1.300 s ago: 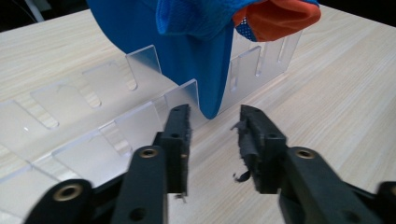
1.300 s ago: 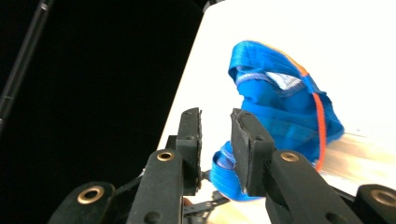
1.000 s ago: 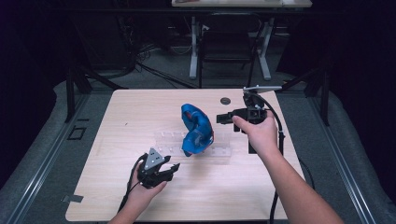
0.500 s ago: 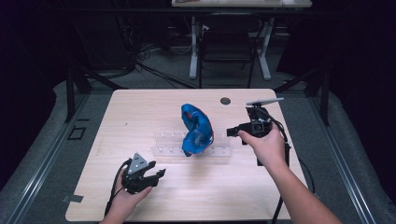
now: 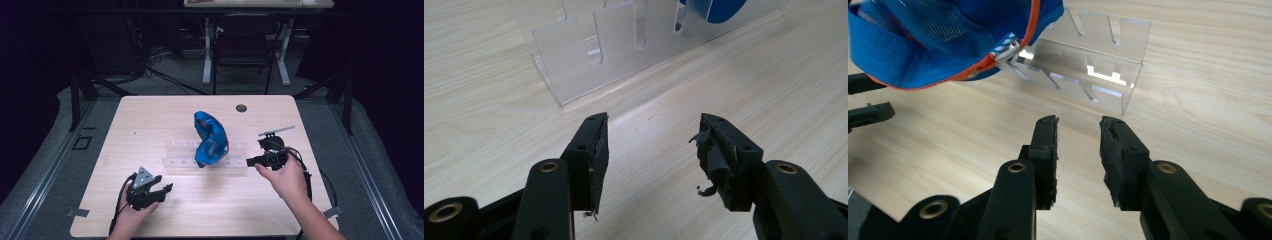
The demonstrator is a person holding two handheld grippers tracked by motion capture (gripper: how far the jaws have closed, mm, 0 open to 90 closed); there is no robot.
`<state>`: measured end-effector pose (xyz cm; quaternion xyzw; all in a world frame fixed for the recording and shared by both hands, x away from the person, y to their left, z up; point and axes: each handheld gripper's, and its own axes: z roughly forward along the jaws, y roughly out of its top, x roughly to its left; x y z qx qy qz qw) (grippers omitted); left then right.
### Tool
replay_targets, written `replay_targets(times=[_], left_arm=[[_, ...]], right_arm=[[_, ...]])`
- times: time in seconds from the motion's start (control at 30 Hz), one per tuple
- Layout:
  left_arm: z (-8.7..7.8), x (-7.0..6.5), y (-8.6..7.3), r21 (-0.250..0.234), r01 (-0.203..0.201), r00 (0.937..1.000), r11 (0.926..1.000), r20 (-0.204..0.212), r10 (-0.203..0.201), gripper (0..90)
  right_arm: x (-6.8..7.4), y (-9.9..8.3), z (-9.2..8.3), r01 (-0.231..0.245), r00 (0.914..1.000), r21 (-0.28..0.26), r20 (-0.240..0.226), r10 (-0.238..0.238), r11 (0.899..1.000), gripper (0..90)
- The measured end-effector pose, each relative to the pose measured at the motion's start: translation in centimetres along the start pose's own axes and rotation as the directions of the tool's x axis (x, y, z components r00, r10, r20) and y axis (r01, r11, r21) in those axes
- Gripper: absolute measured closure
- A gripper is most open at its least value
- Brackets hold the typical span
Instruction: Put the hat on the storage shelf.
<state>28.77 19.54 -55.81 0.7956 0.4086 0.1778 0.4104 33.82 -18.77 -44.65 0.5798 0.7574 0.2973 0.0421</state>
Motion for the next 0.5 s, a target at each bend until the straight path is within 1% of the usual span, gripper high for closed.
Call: replay_targets(times=[0.03, 0.07, 0.1, 0.13, 0.17, 0.2, 0.23, 0.27, 0.33, 0.4, 0.43, 0.5], left_arm=[[0.0, 0.0, -0.1, 0.003, -0.002, 1.0, 1.0, 0.003, 0.002, 46.3], [0.0, 0.0, -0.1, 0.005, -0.002, 1.0, 1.0, 0.006, 0.002, 46.3], [0.1, 0.0, -0.1, 0.002, -0.005, 1.0, 1.0, 0.003, 0.005, 46.3], [0.1, -0.1, -0.2, 0.003, -0.005, 1.0, 1.0, 0.003, 0.005, 46.3], [0.1, -0.1, -0.2, 0.004, -0.006, 1.0, 1.0, 0.004, 0.006, 46.3], [0.2, -0.1, -0.2, 0.004, -0.007, 1.0, 1.0, 0.003, 0.007, 46.3], [0.2, -0.1, -0.3, 0.007, -0.008, 1.0, 0.9999, 0.0, 0.008, 46.4], [0.2, -0.2, -0.3, 0.005, -0.009, 0.9999, 0.9999, -0.004, 0.009, 46.7], [0.3, -0.3, -0.3, 0.008, -0.011, 0.9999, 0.9999, -0.004, 0.011, 47.2], [0.3, -0.4, -0.2, 0.003, -0.009, 1.0, 1.0, -0.005, 0.009, 47.4], [0.3, -0.5, -0.2, 0.005, -0.011, 0.9999, 0.9999, 0.0, 0.011, 47.4], [0.6, -0.9, 0.1, -0.004, -0.019, 0.9998, 0.9998, 0.006, 0.019, 47.4]], right_arm=[[-0.1, -0.3, 0.5, -0.009, 1.0, 0.017, 0.003, 0.009, 1.0, 67.4], [-0.2, -0.8, 0.9, 0.013, 0.9995, 0.027, 0.028, -0.014, 1.0, 66.7], [-0.3, -1.1, 1.1, 0.017, 0.9995, 0.02, 0.028, -0.018, 1.0, 66.6], [-0.2, -1.5, 1.3, 0.021, 0.9991, 0.03, 0.037, -0.022, 0.999, 66.2], [-0.1, -1.9, 1.4, 0.043, 0.9976, 0.03, 0.053, -0.044, 0.999, 65.5], [-0.1, -2.3, 1.5, 0.05, 0.9981, 0.006, 0.037, -0.05, 0.999, 64.8], [-0.2, -2.8, 1.7, 0.046, 0.9987, 0.003, 0.024, -0.046, 0.999, 64.6], [-0.4, -3.2, 1.9, 0.035, 0.9993, 0.003, 0.009, -0.035, 0.999, 64.5], [-0.9, -4.4, 2.4, 0.021, 0.9997, -0.027, -0.008, -0.021, 0.999, 63.1], [-1.3, -5.4, 2.8, 0.016, 0.9999, -0.028, -0.002, -0.016, 0.999, 62.8], [-1.5, -6.0, 3.0, 0.018, 0.9998, -0.038, 0.005, -0.018, 0.999, 62.5], [-1.9, -7.2, 3.2, 0.044, 0.999, -0.087, 0.01, -0.043, 0.995, 59.7]])
